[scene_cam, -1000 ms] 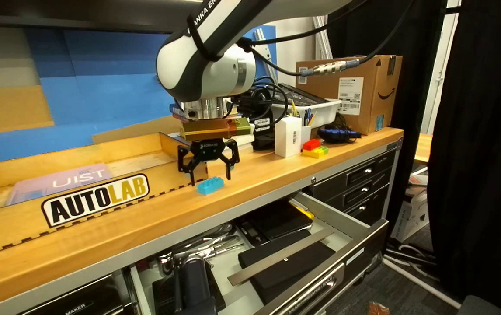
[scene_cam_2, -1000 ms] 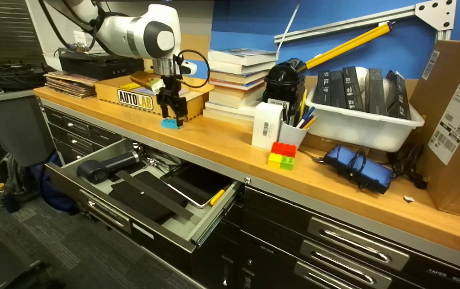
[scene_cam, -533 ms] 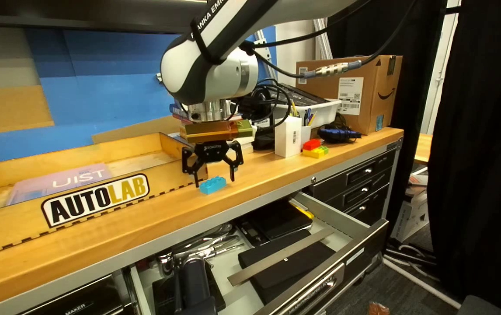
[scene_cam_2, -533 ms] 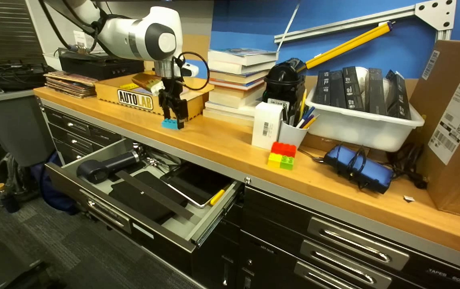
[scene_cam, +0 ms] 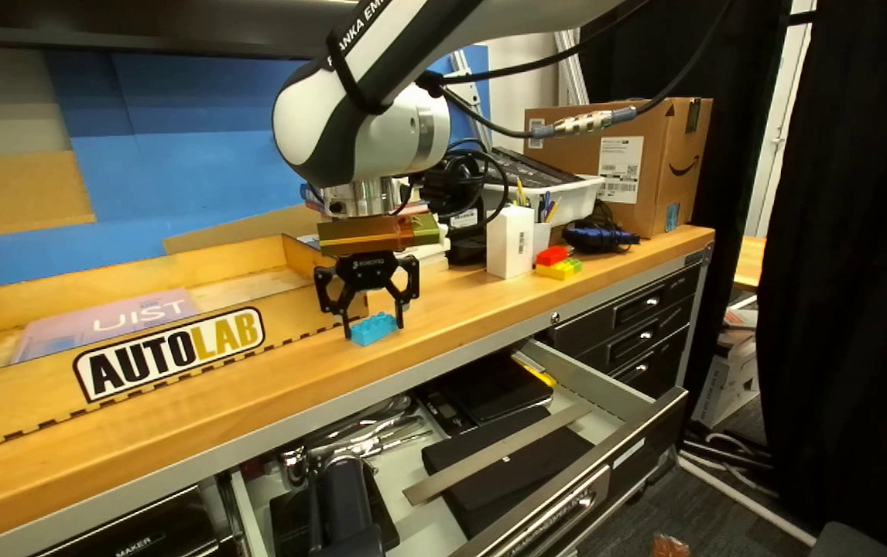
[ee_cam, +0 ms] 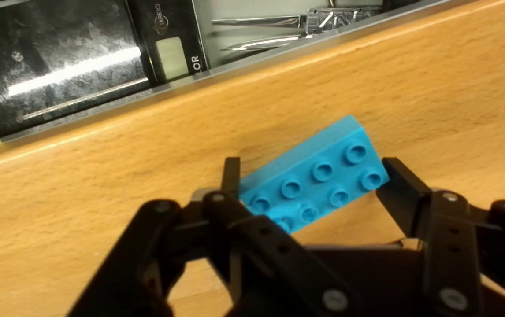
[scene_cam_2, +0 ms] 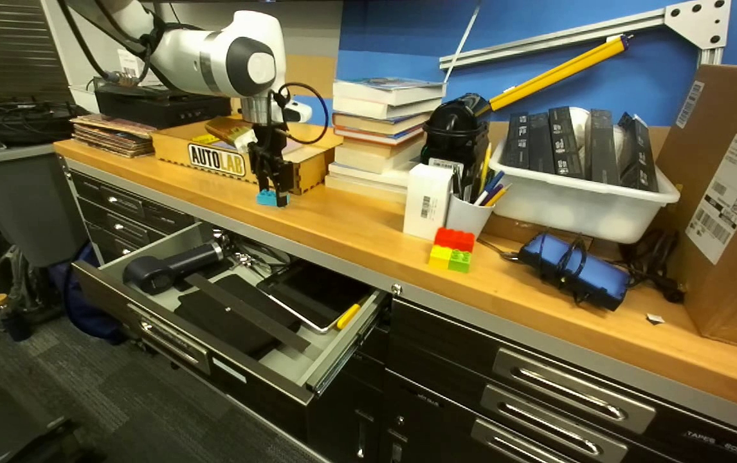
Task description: Put the blue object in the drawer and close the drawer
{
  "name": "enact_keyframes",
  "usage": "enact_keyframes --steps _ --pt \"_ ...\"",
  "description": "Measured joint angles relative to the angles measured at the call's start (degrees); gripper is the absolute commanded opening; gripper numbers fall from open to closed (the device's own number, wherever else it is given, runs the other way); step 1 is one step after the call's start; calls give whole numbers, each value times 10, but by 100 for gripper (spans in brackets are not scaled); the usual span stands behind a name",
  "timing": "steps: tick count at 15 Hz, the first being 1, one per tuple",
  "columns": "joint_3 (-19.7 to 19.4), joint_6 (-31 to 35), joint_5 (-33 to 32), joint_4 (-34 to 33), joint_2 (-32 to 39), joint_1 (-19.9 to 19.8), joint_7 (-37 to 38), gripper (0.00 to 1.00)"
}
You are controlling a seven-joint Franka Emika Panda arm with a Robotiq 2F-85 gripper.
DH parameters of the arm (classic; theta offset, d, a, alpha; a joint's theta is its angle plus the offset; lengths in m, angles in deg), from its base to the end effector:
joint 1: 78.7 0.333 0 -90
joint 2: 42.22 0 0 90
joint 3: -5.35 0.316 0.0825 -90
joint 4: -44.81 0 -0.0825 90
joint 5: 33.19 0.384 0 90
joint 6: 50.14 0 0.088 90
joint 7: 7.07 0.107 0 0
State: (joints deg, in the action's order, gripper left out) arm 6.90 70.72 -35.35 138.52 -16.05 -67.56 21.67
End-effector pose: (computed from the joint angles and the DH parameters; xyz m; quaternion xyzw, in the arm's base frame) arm 0.6616 0.1450 0.3551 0.9912 -0.1316 0.0118 0.0066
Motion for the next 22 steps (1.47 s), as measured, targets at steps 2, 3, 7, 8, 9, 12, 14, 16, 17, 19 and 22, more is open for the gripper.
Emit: enact_keyframes --steps 2,3,7,8,9,12,14,16,17,19,22 --pt "0 0 0 8 -5 0 2 52" --pt "0 -1 0 16 -11 1 3 52" --pt "0 -4 0 84 -59 3 16 52" --pt "0 -4 0 108 -76 3 21 52" --pt "0 -5 0 134 -94 3 26 52" --pt "0 2 2 218 -140 0 52 52" --pt "0 21 9 266 -154 -7 69 52" --pt "0 52 15 305 -155 -17 82 52" --pt "0 71 22 321 -153 -22 88 52" --pt "0 106 41 347 -145 -32 91 95" --pt "0 135 67 363 -135 -37 90 100"
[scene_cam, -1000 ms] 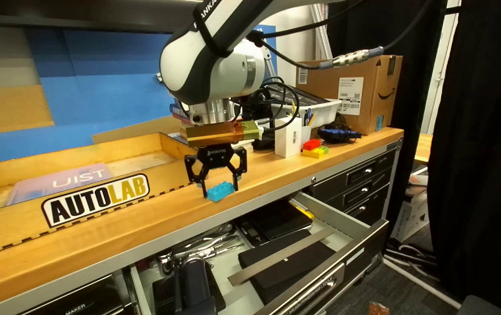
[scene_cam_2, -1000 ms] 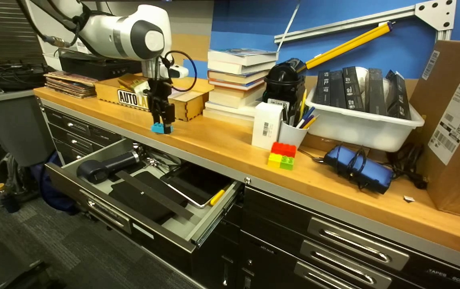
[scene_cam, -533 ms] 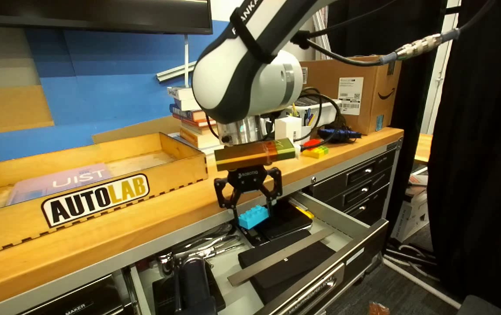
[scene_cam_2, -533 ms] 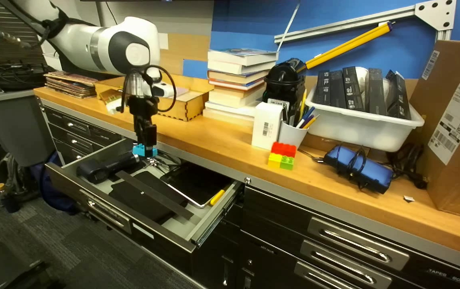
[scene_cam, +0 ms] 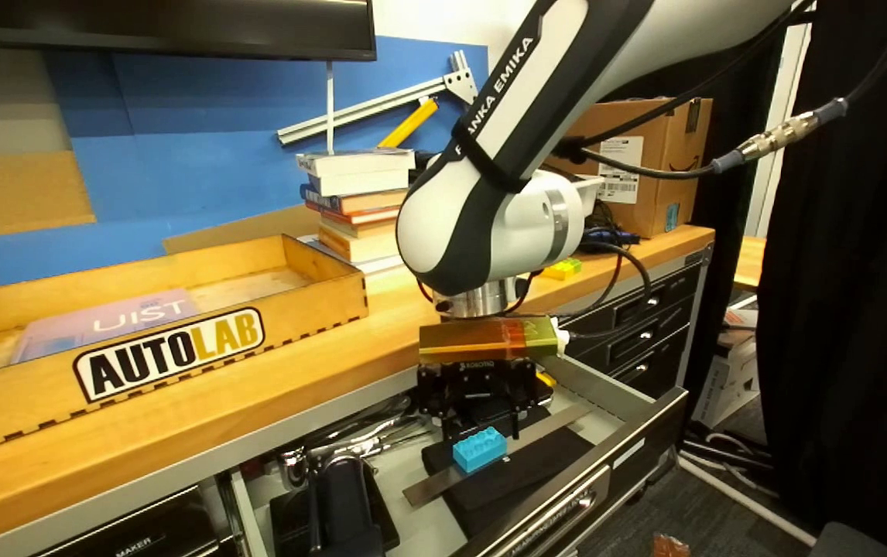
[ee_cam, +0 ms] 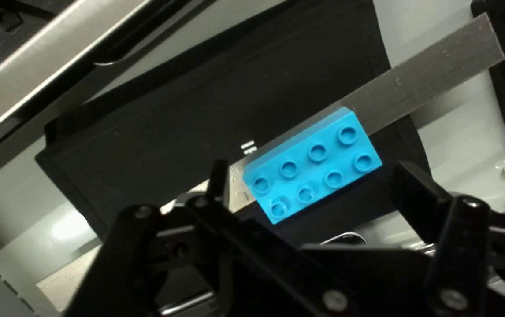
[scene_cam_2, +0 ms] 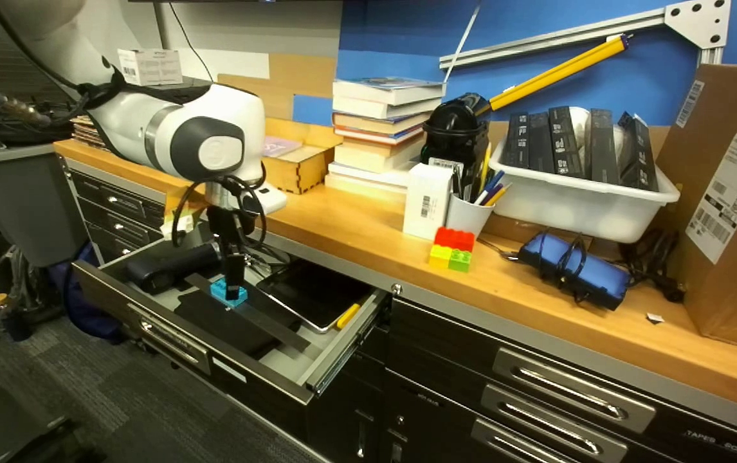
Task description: Put the blue object in the drawer and close the drawer
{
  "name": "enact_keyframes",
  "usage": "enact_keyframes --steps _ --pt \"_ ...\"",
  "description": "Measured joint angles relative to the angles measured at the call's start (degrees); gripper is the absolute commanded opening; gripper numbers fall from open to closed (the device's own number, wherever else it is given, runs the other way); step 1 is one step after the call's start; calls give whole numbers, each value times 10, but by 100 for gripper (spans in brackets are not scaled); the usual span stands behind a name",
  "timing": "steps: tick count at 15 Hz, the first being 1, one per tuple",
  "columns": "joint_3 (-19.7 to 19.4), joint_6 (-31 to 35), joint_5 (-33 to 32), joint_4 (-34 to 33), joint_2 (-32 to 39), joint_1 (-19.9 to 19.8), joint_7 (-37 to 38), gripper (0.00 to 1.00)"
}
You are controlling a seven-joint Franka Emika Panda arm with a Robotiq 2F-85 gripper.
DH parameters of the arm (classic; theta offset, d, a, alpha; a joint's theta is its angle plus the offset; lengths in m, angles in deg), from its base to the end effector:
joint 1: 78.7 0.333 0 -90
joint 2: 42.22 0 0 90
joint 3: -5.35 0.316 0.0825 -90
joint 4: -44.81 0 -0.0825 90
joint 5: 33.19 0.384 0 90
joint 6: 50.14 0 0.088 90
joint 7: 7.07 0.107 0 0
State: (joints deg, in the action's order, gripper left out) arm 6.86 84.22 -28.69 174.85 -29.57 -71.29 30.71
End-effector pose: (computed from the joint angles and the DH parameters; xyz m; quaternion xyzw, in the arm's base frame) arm 0.5132 0.0819 0.2493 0.9577 -0.2769 -0.0781 0.0022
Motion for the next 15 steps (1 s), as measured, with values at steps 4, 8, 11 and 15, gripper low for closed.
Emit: enact_keyframes --steps 4,8,11,15 --pt "0 -7 7 25 -21 0 -1 100" --pt "0 -51 6 100 -99 -1 -1 100" --pt "0 -80 4 162 -162 -6 -1 100" --pt "3 -99 4 217 -211 -13 -4 93"
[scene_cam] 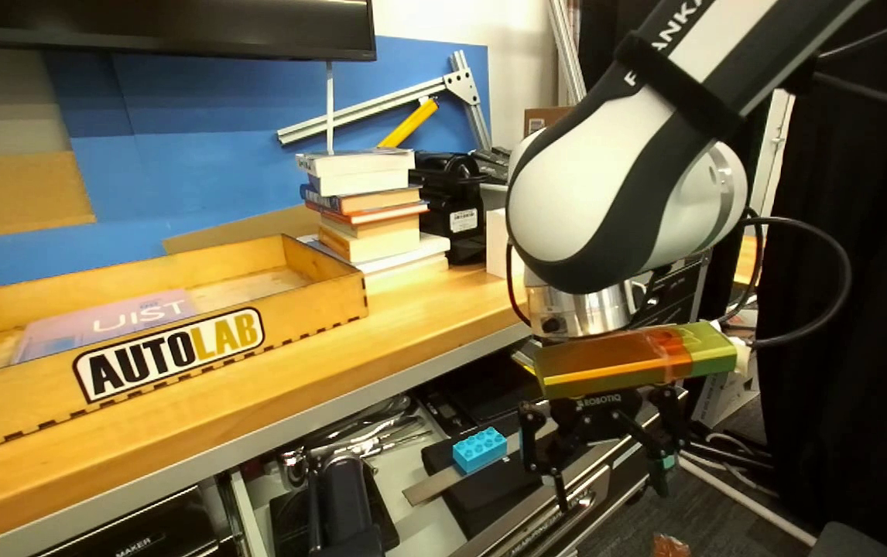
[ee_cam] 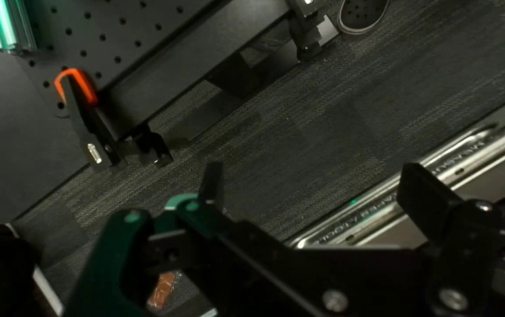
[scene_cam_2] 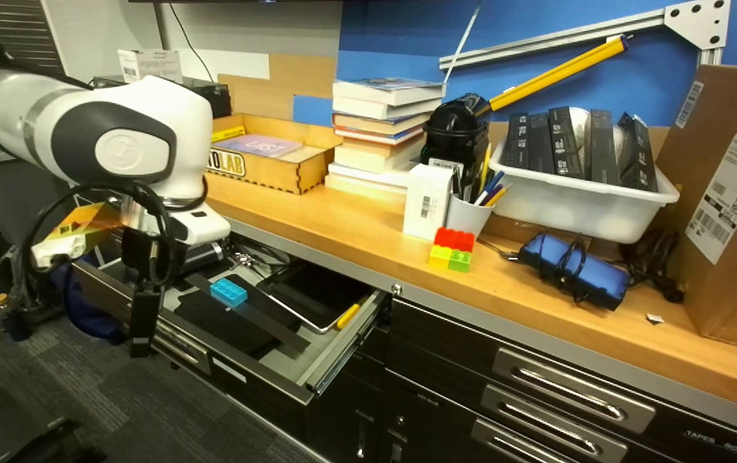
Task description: Put the blue object in the drawer and close the drawer
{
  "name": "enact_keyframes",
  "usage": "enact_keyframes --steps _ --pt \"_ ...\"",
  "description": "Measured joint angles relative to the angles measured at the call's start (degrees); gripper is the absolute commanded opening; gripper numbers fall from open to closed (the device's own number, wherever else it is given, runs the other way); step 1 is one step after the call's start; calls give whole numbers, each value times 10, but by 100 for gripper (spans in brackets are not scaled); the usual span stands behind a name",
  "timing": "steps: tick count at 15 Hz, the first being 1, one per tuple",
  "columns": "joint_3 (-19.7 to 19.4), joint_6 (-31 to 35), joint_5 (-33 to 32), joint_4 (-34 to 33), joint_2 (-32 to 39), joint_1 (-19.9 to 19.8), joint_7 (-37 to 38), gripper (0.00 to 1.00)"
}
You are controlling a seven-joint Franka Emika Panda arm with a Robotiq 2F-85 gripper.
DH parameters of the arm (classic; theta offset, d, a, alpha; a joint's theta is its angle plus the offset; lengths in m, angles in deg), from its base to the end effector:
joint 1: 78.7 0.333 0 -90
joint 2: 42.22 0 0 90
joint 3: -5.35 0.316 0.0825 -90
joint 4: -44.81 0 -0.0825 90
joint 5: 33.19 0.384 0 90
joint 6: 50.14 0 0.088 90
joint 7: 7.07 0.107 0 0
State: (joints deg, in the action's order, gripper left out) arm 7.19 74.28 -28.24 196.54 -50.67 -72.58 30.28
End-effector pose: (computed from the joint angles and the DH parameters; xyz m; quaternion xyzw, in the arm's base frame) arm 0.3756 0.0554 0.2696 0.9457 -0.2795 -0.1621 0.0364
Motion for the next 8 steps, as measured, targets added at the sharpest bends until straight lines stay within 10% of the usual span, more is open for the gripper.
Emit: enact_keyframes --steps 8 --pt "25 47 -2 14 17 -2 -1 20"
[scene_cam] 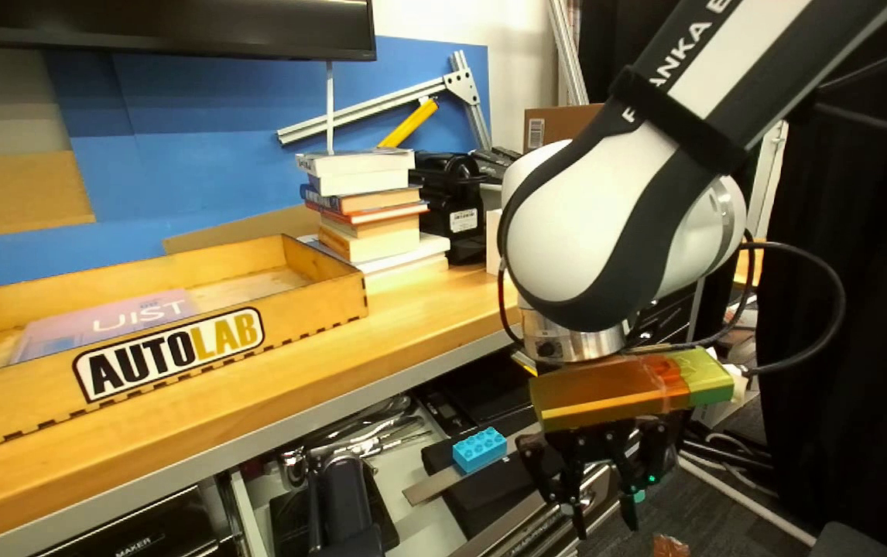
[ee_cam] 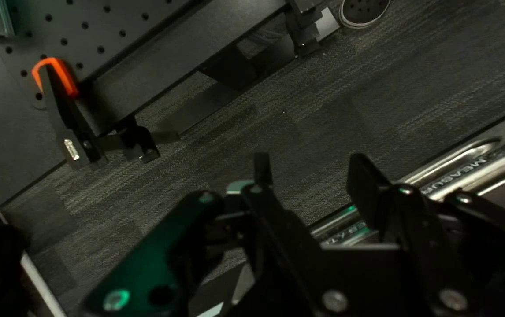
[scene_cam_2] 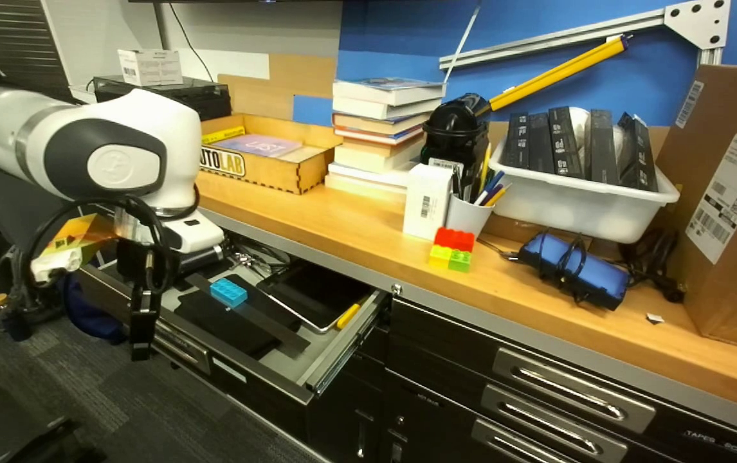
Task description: Put the blue object in the drawer and close the drawer
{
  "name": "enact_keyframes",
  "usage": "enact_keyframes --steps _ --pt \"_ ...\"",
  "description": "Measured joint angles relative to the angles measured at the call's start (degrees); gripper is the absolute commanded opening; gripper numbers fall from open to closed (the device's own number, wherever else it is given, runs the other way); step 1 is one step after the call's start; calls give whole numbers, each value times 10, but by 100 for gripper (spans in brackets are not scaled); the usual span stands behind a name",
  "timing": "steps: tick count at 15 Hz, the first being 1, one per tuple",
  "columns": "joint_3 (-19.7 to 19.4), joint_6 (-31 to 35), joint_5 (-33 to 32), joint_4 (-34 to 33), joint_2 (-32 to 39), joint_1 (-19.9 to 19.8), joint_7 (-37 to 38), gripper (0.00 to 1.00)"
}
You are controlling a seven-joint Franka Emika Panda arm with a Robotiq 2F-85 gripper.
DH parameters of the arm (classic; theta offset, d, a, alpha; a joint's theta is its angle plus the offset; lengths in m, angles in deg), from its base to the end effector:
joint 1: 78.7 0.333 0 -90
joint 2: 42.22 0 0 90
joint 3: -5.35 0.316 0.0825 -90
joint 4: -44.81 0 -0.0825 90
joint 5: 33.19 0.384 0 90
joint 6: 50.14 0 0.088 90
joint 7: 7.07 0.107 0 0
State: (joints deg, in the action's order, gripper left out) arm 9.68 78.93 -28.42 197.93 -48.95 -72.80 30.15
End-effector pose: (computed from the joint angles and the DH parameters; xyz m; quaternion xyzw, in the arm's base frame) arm 0.3721 0.0686 0.2539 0.9531 -0.2614 -0.1473 0.0389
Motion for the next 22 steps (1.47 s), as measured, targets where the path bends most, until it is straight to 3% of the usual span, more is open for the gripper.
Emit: enact_keyframes --steps 3,11,17,22 --pt "13 36 -5 -12 27 0 1 1" --pt "21 58 -73 -106 106 1 17 0" --pt "14 63 -110 -219 191 10 19 1" --pt "8 63 -119 -328 272 42 19 1"
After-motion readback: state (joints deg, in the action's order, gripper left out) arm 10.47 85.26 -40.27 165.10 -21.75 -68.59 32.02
